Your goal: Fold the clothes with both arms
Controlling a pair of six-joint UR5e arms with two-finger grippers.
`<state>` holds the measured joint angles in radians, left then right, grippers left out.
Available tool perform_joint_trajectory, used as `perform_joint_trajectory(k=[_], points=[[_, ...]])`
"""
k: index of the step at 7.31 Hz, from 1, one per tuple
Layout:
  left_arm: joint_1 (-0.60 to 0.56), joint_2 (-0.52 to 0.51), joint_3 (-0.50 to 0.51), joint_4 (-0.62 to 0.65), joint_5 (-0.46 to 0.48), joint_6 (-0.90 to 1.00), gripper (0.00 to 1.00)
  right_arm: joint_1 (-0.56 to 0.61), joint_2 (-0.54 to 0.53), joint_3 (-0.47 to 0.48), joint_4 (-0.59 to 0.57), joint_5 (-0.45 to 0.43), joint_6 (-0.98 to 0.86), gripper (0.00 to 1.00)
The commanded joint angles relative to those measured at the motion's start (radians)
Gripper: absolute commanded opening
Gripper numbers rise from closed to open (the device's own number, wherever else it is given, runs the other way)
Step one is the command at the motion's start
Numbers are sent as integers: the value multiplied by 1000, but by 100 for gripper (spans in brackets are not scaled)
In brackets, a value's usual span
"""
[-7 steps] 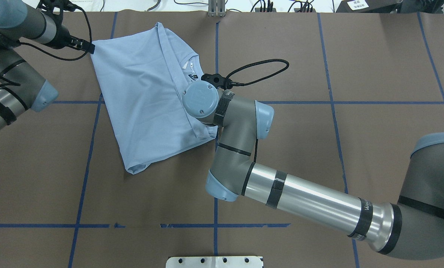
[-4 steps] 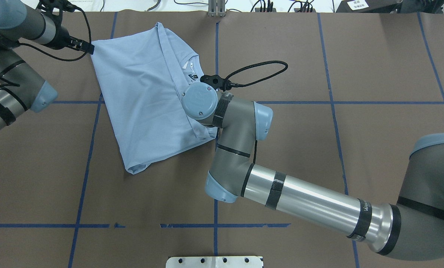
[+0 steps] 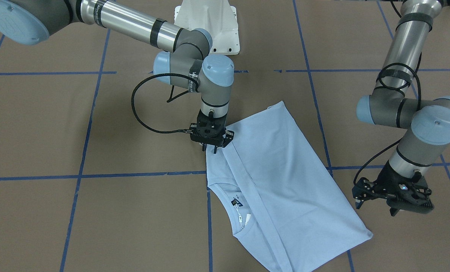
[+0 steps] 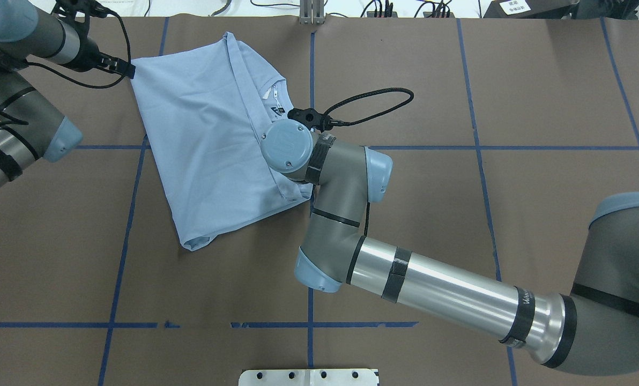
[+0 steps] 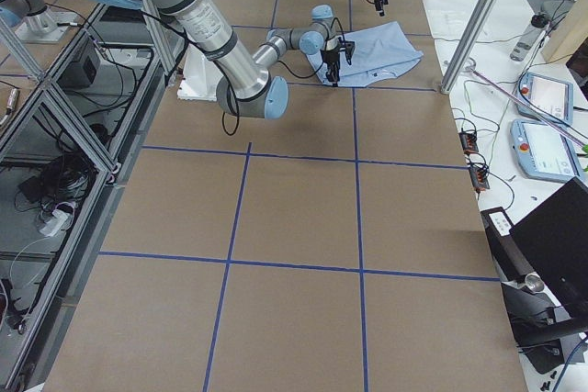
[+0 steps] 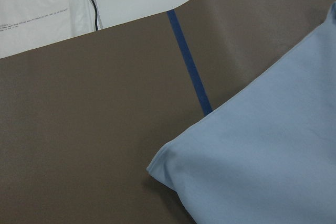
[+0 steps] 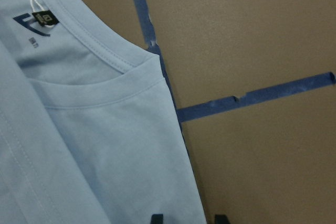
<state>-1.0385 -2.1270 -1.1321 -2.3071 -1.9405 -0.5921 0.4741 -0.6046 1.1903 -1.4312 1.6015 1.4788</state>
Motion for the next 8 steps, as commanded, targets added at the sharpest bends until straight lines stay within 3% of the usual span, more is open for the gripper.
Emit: perform_joint_trajectory(k=[1, 4, 6, 8], points=[[0, -1, 0, 0, 0, 0, 100, 0, -1, 0, 0, 0, 0, 43], [0, -1, 0, 0, 0, 0, 100, 0, -1, 0, 0, 0, 3, 24], [0, 1, -2, 0, 0, 0, 100, 1, -1, 0, 0, 0, 8, 0], [0, 1, -12, 0, 0, -2, 100, 1, 0, 5, 2, 0, 8, 0]])
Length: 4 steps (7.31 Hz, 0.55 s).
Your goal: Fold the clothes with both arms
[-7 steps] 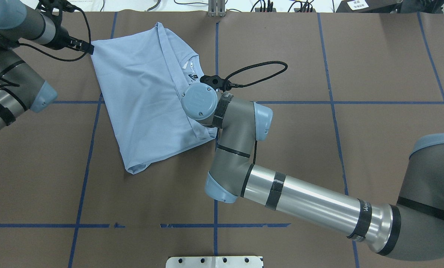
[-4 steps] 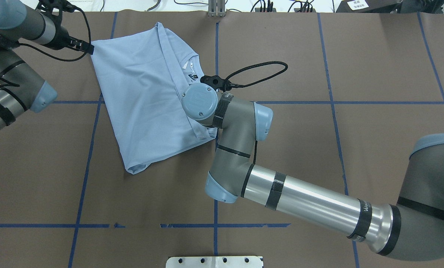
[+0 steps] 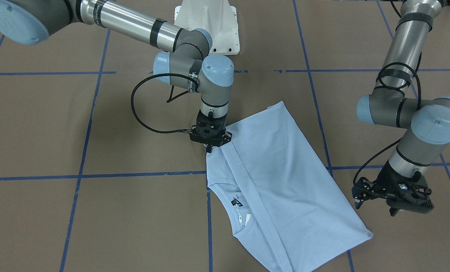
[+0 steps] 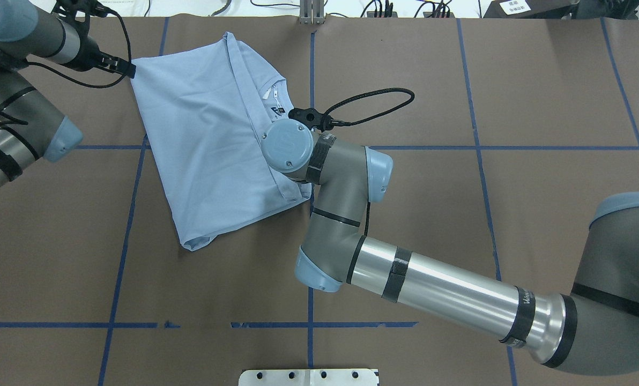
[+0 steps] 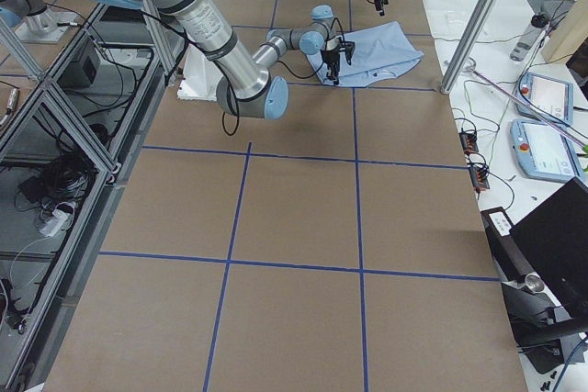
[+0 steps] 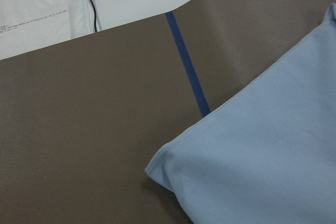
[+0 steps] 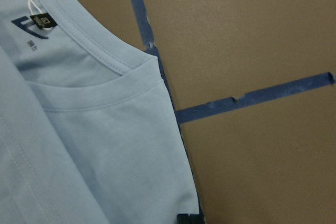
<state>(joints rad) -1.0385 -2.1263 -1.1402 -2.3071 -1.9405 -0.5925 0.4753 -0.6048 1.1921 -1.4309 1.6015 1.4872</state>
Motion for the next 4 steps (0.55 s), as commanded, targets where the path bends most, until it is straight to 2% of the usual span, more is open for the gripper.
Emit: perform_joint_trajectory(k=[1, 3, 4], points=[[-1, 0, -6, 0, -2, -1, 100, 0, 0, 9, 0, 0, -2, 0], [0, 0, -12, 0, -2, -1, 100, 2, -31, 59, -6, 8, -4, 0], [0, 2, -12, 2, -2, -1, 100, 3, -103, 143, -8, 9, -7, 0]])
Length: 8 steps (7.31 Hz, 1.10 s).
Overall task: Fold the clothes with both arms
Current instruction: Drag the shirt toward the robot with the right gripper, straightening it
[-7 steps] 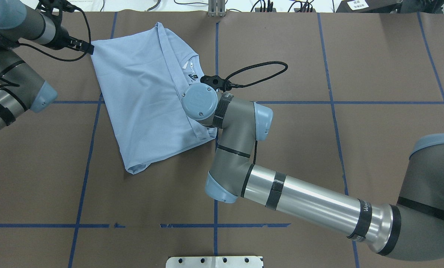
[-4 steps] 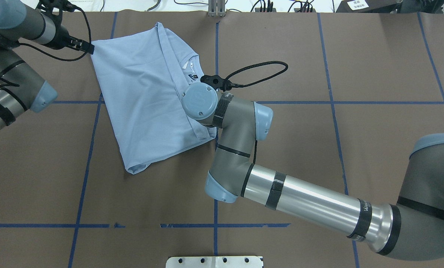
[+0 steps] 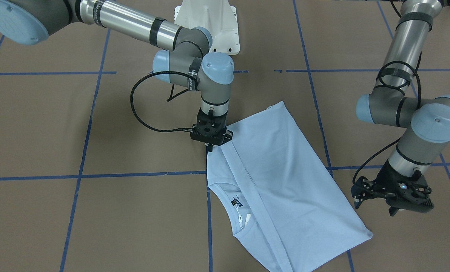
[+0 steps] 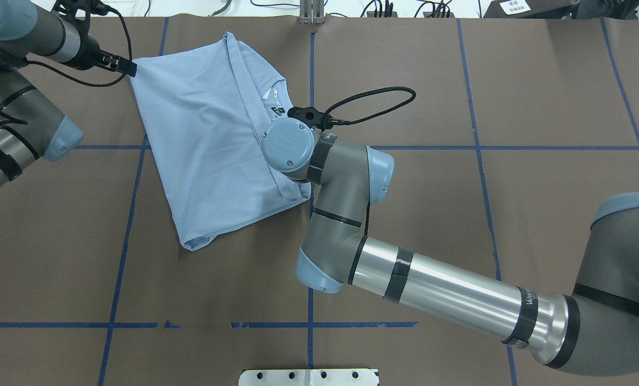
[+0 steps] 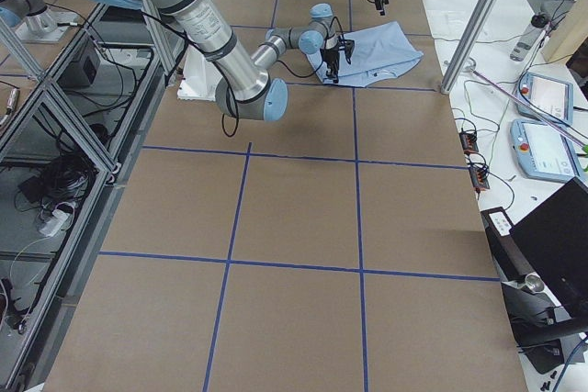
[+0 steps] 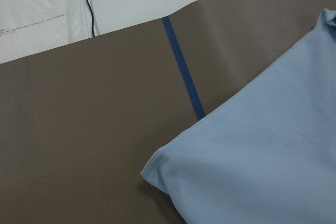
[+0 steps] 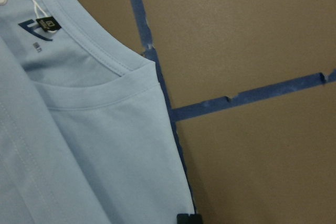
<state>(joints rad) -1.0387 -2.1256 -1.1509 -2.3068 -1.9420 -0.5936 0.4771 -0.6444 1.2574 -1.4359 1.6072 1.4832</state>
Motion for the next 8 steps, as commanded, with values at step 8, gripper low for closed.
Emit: perform_joint_trajectory(k=[8], points=[[0, 1, -1, 0, -6, 0, 100, -240, -508, 744, -221, -134, 108, 0]])
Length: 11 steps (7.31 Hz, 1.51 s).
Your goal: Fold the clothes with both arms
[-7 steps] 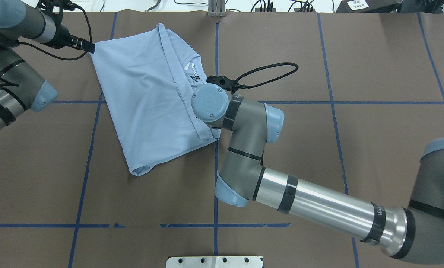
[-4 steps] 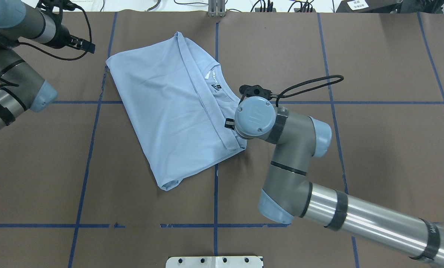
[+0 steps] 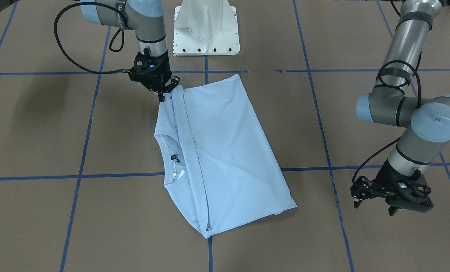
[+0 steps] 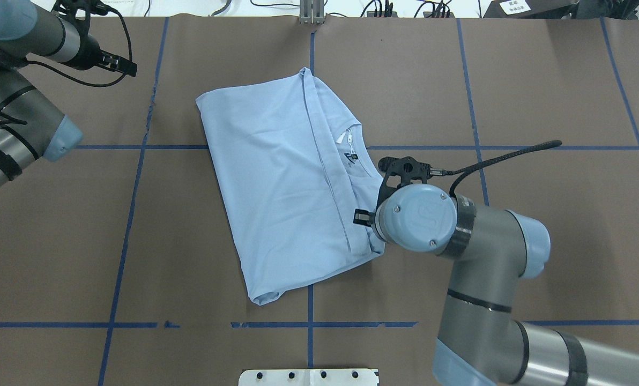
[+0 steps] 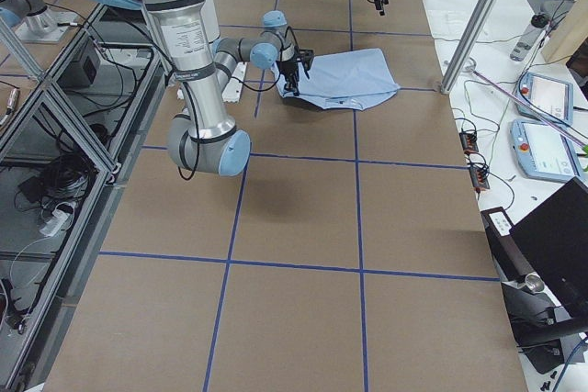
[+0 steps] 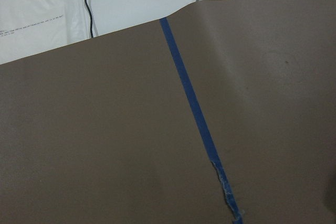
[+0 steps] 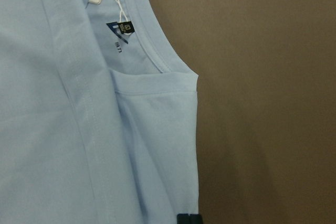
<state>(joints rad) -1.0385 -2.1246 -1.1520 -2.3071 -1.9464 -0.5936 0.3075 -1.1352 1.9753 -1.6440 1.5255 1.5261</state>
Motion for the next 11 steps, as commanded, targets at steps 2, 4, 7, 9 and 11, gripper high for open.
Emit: perform_joint_trajectory(k=[2, 4, 7, 9, 11], points=[[0, -2, 0, 0, -2, 0, 100, -160, -18, 48, -42, -119, 124, 0], [0, -2, 0, 0, -2, 0, 100, -192, -17, 45, -45, -134, 128, 99], [0, 0, -2, 2, -3, 0, 100, -189, -8, 40, -34, -120, -64, 100], [0, -2, -2, 2, -3, -2, 100, -211, 6, 36, -33, -123, -201, 83], [0, -2, -3, 2, -3, -3, 100, -234, 6, 33, -33, -128, -337, 65]])
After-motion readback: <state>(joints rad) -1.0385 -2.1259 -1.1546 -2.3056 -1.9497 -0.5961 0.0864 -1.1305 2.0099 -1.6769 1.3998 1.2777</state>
